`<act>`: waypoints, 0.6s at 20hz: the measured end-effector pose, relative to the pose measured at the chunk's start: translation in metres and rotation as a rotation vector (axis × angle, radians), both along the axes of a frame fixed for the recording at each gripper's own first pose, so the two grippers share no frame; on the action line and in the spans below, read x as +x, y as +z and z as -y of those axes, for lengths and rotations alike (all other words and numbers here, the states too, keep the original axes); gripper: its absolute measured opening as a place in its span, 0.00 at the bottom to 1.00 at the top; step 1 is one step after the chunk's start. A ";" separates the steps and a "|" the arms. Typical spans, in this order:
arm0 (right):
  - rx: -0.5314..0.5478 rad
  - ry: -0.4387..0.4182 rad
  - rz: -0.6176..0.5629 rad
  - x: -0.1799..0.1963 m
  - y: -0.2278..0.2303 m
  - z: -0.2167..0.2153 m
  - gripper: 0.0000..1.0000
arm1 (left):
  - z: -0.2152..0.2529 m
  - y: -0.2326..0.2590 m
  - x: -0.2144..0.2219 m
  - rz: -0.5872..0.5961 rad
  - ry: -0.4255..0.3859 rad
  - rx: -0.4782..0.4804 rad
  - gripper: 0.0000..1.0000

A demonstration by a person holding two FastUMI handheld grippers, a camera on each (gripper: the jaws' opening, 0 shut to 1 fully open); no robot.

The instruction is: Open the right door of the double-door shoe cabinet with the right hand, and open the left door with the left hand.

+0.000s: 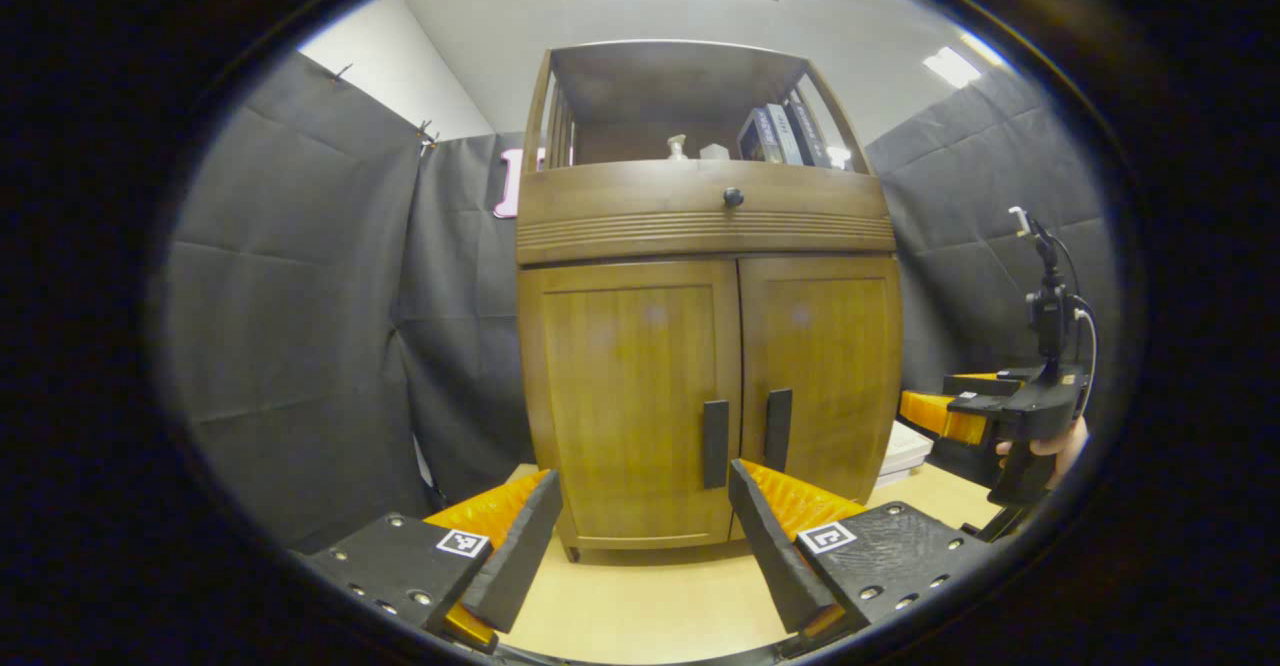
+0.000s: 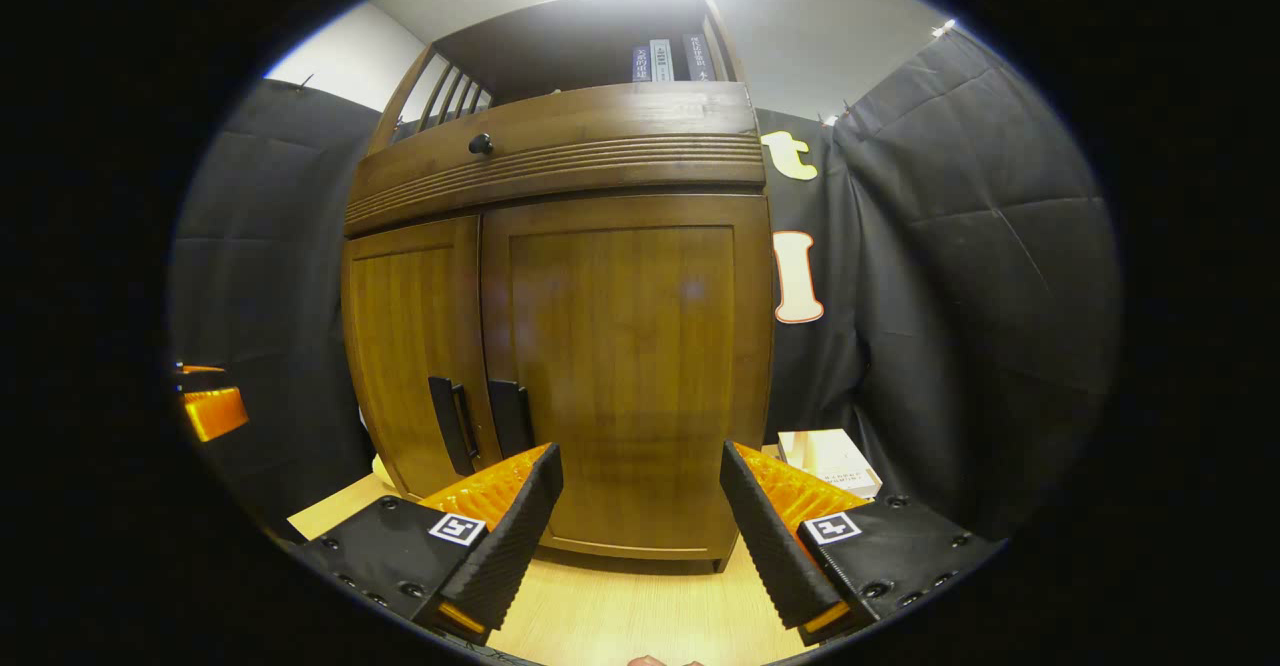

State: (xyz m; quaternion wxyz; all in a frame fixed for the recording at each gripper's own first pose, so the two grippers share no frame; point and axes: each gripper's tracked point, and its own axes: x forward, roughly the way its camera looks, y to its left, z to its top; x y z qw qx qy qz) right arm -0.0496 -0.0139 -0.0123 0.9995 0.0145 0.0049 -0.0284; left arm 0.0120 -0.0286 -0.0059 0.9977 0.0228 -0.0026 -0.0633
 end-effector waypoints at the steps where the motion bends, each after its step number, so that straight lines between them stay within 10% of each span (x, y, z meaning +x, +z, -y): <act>1: -0.002 -0.008 -0.005 -0.003 -0.002 0.003 0.96 | 0.003 -0.003 0.006 -0.011 -0.011 -0.010 0.99; 12: 0.043 0.038 -0.025 0.008 0.004 -0.021 1.00 | 0.011 -0.019 0.019 -0.027 -0.024 -0.047 0.99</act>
